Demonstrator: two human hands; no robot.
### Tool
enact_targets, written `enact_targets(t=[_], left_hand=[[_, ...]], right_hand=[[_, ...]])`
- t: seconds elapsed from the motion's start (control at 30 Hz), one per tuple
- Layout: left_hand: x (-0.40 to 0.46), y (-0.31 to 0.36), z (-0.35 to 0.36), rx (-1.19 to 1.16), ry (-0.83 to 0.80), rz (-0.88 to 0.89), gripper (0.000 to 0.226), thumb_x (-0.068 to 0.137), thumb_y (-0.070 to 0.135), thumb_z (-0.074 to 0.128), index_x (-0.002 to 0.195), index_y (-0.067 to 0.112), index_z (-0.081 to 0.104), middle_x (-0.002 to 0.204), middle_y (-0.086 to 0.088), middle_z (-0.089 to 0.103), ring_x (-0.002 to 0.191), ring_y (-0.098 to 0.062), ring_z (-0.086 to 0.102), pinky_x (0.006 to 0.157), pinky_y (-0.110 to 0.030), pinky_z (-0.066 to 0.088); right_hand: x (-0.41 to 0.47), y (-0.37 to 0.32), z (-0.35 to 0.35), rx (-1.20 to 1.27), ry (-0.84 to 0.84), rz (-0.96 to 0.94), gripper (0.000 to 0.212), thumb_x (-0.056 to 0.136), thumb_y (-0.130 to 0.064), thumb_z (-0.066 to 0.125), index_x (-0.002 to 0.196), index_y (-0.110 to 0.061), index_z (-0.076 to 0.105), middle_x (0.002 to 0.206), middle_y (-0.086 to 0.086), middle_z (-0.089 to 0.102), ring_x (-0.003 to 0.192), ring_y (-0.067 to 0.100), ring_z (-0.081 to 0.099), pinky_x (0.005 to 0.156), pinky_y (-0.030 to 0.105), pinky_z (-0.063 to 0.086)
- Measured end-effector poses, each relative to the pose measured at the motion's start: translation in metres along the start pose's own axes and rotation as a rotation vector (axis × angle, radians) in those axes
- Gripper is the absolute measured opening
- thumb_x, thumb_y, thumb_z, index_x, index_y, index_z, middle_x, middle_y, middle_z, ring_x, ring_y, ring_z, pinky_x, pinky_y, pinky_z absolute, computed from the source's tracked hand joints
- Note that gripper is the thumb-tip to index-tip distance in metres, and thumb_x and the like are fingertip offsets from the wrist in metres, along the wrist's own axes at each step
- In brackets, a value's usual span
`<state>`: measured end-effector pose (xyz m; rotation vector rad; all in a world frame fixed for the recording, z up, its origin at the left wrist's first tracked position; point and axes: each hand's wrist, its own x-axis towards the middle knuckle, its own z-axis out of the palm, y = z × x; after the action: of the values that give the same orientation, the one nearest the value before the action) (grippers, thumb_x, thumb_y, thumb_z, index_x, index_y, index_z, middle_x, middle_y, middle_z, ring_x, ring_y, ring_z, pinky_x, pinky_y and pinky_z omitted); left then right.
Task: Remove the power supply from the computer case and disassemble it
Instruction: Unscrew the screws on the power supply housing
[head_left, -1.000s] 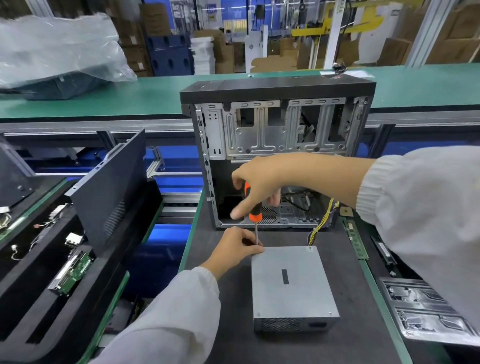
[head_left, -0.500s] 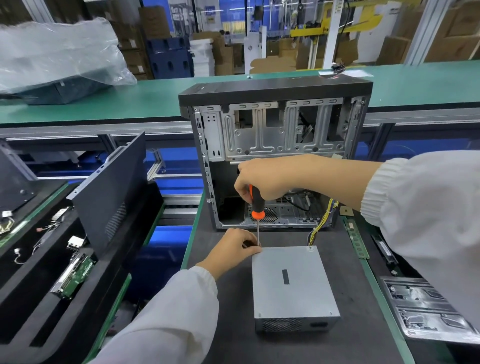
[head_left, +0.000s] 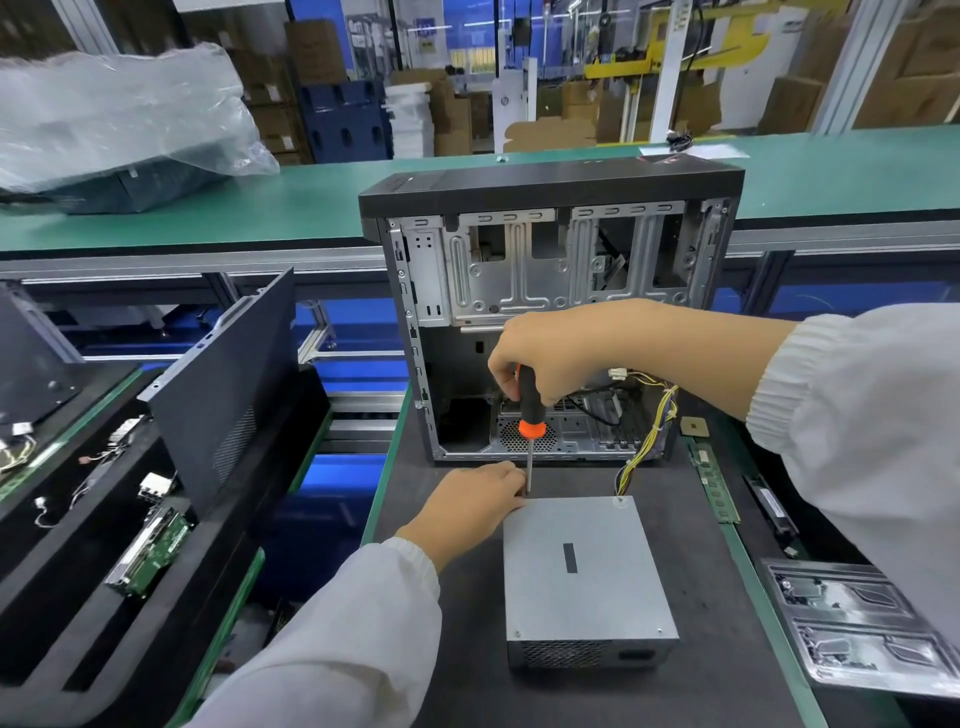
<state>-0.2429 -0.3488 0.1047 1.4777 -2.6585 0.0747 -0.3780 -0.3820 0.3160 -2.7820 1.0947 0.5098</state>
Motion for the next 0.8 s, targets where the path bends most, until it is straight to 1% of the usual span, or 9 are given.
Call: enact_targets(t=[0.13,0.23,0.37,0.47,0.57,0.63,0.7,0.73,0.8], left_hand=[[0.003,0.002,0.002,0.15,-0.027,0.105,0.025,0.103,0.018,0.044,0.127,0.012,0.045,0.118,-0.006,0.055,0.102,-0.025,0.059,0.068,-0.031,0.034],[0.01,0.005,-0.002,0.248,-0.048,0.188,0.04,0.094,0.0,0.049,0.132,0.007,0.042,0.118,-0.01,0.053,0.1,-0.028,0.061,0.071,-0.034,0.039],[0.017,0.011,-0.009,0.378,-0.111,0.249,0.039,0.097,0.007,0.046,0.135,0.006,0.041,0.12,-0.013,0.056,0.101,-0.03,0.061,0.087,-0.041,0.044],[0.017,0.01,-0.007,0.445,-0.164,0.229,0.029,0.098,0.007,0.039,0.126,0.004,0.045,0.114,-0.013,0.059,0.098,-0.032,0.063,0.08,-0.039,0.042],[0.019,0.012,-0.003,0.386,-0.219,0.091,0.023,0.099,0.007,0.035,0.114,0.004,0.051,0.108,-0.012,0.066,0.094,-0.032,0.066,0.067,-0.035,0.038],[0.02,0.016,-0.008,0.253,-0.155,-0.09,0.025,0.103,0.018,0.034,0.104,0.007,0.056,0.101,-0.01,0.068,0.09,-0.032,0.067,0.065,-0.035,0.038],[0.021,0.018,-0.012,-0.039,-0.014,-0.278,0.031,0.104,0.033,0.039,0.085,0.014,0.055,0.081,-0.004,0.063,0.075,-0.026,0.061,0.063,-0.033,0.037],[0.022,0.02,-0.015,-0.281,0.038,-0.366,0.035,0.102,0.037,0.045,0.075,0.016,0.049,0.07,-0.001,0.057,0.065,-0.021,0.054,0.06,-0.031,0.036],[0.027,0.026,-0.02,-0.973,0.124,-0.51,0.035,0.099,0.03,0.056,0.069,0.015,0.046,0.061,0.0,0.053,0.056,-0.016,0.051,0.057,-0.029,0.042]], right_hand=[[-0.005,0.005,-0.001,-0.003,-0.004,0.042,0.021,0.079,-0.003,0.067,0.091,-0.019,0.059,0.093,-0.003,0.057,0.084,0.017,0.052,0.057,0.021,0.037],[-0.009,0.008,0.0,-0.016,-0.027,0.063,0.02,0.08,-0.006,0.067,0.094,-0.019,0.059,0.093,-0.002,0.056,0.083,0.019,0.053,0.057,0.022,0.039],[-0.014,0.011,0.007,-0.014,-0.037,0.089,0.017,0.082,-0.01,0.067,0.094,-0.02,0.059,0.086,-0.004,0.056,0.076,0.014,0.054,0.057,0.024,0.042],[-0.02,0.016,0.013,0.006,-0.033,0.11,0.016,0.083,-0.014,0.066,0.098,-0.017,0.061,0.099,0.005,0.063,0.091,0.026,0.062,0.071,0.035,0.051],[-0.026,0.019,0.017,0.044,-0.023,0.135,0.015,0.084,-0.017,0.065,0.098,-0.016,0.061,0.101,0.007,0.063,0.094,0.029,0.064,0.075,0.039,0.054],[-0.031,0.022,0.019,0.069,-0.012,0.162,0.014,0.084,-0.019,0.064,0.098,-0.015,0.062,0.097,0.007,0.064,0.09,0.029,0.065,0.073,0.038,0.055],[-0.038,0.026,0.021,0.109,0.023,0.206,0.016,0.084,-0.024,0.064,0.096,-0.014,0.065,0.091,0.008,0.067,0.078,0.025,0.066,0.058,0.029,0.05],[-0.042,0.028,0.022,0.125,0.048,0.234,0.018,0.084,-0.027,0.064,0.095,-0.014,0.066,0.088,0.009,0.068,0.068,0.021,0.063,0.05,0.023,0.044],[-0.052,0.036,0.024,0.161,0.119,0.296,0.02,0.081,-0.03,0.066,0.094,-0.014,0.068,0.085,0.008,0.07,0.055,0.014,0.056,0.042,0.018,0.036]])
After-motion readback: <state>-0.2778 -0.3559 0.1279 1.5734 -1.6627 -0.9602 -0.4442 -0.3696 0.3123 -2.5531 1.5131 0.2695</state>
